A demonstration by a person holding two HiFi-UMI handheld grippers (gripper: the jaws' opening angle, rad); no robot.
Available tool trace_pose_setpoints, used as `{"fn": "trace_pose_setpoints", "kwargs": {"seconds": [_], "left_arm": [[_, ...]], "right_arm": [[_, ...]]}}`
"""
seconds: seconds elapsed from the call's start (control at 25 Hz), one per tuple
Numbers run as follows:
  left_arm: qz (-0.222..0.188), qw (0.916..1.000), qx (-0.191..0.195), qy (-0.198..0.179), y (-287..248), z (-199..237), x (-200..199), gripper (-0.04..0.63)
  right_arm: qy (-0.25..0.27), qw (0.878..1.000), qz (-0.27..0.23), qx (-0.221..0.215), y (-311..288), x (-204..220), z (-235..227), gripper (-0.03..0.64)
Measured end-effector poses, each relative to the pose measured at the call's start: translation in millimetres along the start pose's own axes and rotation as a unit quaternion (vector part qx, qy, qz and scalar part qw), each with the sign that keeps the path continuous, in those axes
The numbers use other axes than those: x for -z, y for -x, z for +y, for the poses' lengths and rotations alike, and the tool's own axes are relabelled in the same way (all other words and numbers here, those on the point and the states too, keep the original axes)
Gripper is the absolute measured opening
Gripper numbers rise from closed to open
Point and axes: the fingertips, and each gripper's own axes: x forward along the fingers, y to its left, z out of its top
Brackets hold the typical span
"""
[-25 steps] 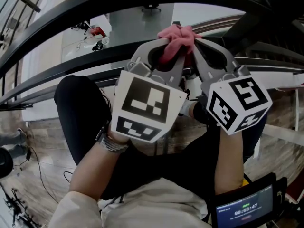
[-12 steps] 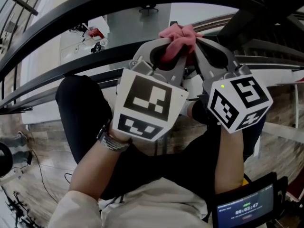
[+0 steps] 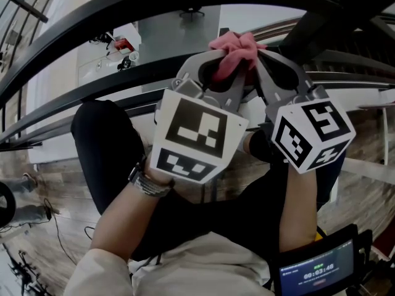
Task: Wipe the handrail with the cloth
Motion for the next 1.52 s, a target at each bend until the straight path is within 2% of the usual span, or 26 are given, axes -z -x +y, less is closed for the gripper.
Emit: {"fn": "trace_pose_setpoints", "kwargs": {"seconds": [0.92, 1.24, 1.52], "left_arm": [[-0.008, 0.9992, 0.032, -0.024, -24.4, -24.1, -9.0, 0.031], [0.004, 0.9971, 0.076, -0.009, -33.3, -43.0, 0.8, 0.030], [0.001, 0.9972, 0.074, -0.003, -35.0, -43.1, 0.1, 0.031]], "right_arm": [[-0.002, 0.999, 0.005, 0.044, 18.6, 7.0, -29.7, 0.002], [-0.001, 0.998, 0.033, 0.049, 25.4, 21.2, -40.4, 0.002], [-0.008, 0.998, 0.042, 0.042, 25.5, 21.9, -42.5, 0.002]]}}
